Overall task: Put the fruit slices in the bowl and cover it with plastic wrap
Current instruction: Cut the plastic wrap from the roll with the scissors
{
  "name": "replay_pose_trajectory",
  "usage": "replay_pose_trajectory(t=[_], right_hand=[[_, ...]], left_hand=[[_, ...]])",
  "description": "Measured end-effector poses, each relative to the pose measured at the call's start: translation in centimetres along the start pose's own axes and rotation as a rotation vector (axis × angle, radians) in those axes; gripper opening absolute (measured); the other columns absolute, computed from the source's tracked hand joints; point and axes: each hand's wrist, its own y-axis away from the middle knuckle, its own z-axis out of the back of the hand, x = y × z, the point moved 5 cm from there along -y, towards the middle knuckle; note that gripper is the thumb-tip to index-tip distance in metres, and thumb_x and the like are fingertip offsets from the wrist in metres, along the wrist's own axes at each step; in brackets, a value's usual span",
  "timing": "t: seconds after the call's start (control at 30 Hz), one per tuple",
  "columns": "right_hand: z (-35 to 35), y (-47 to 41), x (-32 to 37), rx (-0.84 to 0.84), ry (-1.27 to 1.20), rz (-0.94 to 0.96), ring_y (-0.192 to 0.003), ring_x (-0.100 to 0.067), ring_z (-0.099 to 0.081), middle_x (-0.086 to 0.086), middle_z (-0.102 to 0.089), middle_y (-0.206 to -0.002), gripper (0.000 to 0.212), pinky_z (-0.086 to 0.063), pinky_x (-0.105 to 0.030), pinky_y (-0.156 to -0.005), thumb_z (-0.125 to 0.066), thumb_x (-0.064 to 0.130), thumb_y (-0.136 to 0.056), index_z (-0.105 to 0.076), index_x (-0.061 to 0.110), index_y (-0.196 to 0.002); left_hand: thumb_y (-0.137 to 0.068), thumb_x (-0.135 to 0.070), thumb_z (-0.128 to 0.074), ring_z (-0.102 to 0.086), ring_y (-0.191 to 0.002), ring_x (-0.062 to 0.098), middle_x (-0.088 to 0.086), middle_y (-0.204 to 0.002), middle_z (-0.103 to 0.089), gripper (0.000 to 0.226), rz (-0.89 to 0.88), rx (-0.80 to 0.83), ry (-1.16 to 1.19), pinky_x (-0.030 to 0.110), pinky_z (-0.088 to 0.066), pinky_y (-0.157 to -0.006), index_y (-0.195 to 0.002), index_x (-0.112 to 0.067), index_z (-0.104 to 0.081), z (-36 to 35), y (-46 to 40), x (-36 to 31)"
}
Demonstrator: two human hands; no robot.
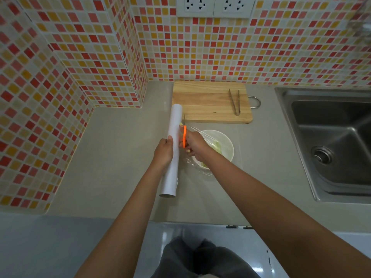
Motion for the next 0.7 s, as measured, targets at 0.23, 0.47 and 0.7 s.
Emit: replay_pose_trajectory(t=[0.23,0.47,0.7], right_hand=[[0.3,-0.7,0.7,0.058,-0.002,-0.007,-0.045,-0.016,-0.030,-0.007,-0.052,-0.062,0.044,-0.024,-0.012,-0.032,-0.045,0.051,-0.092,-0.047,0.013,-0.071],[0.4,-1.4,1.5,0.055,-0.009,0.009,-0.047,-0.015,-0.030,-0.004,-0.049,-0.062,0.040,-0.024,-0.021,-0.040,-0.046,0.046,-0.093,-0.047,0.018,-0.065],[0.7,-2.1,2.3,0.053,-0.034,0.003,-0.044,-0.014,-0.029,-0.005,-0.049,-0.060,0.042,-0.021,-0.012,-0.032,-0.047,0.048,-0.091,-0.045,0.017,-0.063]], left_hand=[[-0.102,-0.037,-0.025,-0.052,-0.099,0.029,0.021,-0.118,-0.055,0.049,-0.012,0.005,-0.016,0.036,-0.037,-0.080,-0.117,0.002,-0.051,-0.1,-0.1,0.1],[-0.103,-0.034,-0.025,-0.053,-0.108,0.033,0.022,-0.118,-0.056,0.049,-0.039,-0.008,-0.012,0.035,-0.037,-0.081,-0.117,0.004,-0.051,0.1,0.0,-0.1],[-0.103,-0.035,-0.026,-0.052,-0.107,0.034,0.022,-0.119,-0.055,0.049,-0.045,-0.012,-0.007,0.035,-0.036,-0.081,-0.118,0.004,-0.051,0.3,0.1,-0.1]])
